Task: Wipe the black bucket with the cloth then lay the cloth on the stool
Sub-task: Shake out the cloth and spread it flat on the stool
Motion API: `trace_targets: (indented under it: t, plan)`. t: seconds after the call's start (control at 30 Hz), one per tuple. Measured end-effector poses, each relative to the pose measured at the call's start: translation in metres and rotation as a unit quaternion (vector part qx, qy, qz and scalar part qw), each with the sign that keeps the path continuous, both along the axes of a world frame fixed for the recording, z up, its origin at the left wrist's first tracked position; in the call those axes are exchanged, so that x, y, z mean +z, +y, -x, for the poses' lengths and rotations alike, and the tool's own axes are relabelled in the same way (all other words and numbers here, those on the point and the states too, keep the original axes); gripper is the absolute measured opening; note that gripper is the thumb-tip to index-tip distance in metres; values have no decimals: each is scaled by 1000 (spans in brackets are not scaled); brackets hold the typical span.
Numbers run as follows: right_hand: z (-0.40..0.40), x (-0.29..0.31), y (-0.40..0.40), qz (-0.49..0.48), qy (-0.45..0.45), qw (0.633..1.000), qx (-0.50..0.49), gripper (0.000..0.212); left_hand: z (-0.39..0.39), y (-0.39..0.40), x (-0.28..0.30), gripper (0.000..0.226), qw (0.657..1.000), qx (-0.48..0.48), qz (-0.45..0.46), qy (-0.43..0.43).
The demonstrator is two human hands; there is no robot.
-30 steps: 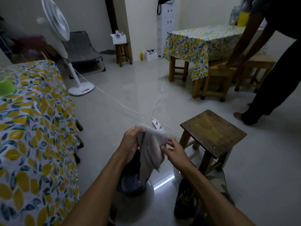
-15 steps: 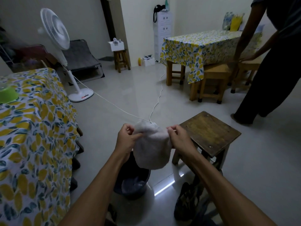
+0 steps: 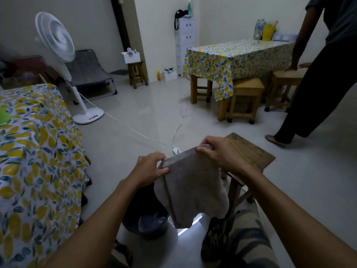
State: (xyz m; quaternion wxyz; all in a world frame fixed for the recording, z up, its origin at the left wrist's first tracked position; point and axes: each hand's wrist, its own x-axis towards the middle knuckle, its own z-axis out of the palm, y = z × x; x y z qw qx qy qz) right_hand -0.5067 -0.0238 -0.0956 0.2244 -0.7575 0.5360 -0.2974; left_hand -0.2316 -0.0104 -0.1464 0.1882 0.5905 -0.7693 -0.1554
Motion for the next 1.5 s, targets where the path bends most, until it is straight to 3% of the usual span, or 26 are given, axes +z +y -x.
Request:
trace_targets:
  t: [0.1, 0.4, 0.6, 0.83, 1.2, 1.37, 1.5]
  plan:
    - [17, 4, 3, 20, -4, 1000, -16, 16, 9, -7, 1, 28, 999, 9, 3, -36]
    - [96, 2, 0, 47, -14, 989, -136, 19, 39, -45, 9, 14, 992, -22, 22, -123]
    - [142, -8, -1, 36, -6, 978, -208, 22, 63, -87, 15, 5, 998, -8, 52, -35]
    - [161, -25, 5, -2, -22, 972, -234, 23, 108, -125, 20, 8, 990, 83, 70, 88]
    - [157, -36, 6, -102, -133, 977, -132, 13, 104, -158, 20, 12, 985, 90, 29, 142]
    - [184, -67, -43, -105, -137, 969, -178, 14, 146, -225, 0, 19, 986, 83, 4, 144]
    - [225, -101, -101, -88, -128, 950, -272, 13, 210, -298, -30, 16, 990, 54, -1, 131]
